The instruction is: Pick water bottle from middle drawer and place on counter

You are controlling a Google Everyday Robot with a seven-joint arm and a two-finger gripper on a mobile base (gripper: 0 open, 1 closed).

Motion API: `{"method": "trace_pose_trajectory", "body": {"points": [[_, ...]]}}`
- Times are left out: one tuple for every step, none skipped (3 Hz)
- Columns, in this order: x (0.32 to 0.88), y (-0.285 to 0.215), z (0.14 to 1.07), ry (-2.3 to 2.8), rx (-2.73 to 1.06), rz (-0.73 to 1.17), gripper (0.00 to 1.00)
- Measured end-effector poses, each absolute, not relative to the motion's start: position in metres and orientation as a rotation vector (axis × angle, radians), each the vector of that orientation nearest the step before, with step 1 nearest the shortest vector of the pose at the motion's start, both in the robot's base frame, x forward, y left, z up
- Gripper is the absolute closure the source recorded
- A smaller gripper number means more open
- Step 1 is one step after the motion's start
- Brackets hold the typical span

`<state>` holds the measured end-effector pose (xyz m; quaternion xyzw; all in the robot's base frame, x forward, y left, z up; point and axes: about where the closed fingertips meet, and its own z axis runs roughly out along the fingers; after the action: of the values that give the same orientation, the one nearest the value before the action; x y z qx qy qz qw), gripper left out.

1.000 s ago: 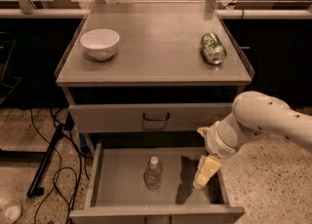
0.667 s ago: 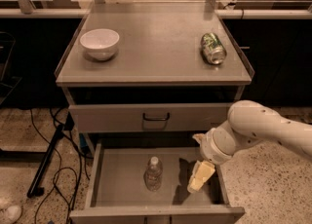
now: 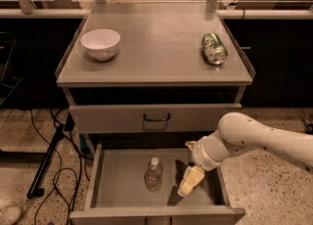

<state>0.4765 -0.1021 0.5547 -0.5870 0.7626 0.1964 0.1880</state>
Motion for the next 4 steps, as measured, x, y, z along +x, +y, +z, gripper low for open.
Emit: {"method": "trace_pose_trajectory", "body": {"points": [[0.484,-0.088,0.522,2.165,-1.628,0.604,0.00],[0.488,-0.075,0.501,2.221,-1.607,0.637,0.00],[0.488,-0.074,0.500,2.224,-1.607,0.641,0.00],[0.487,-0.067,0.488,2.198,-1.571,0.708,0.00]]}}
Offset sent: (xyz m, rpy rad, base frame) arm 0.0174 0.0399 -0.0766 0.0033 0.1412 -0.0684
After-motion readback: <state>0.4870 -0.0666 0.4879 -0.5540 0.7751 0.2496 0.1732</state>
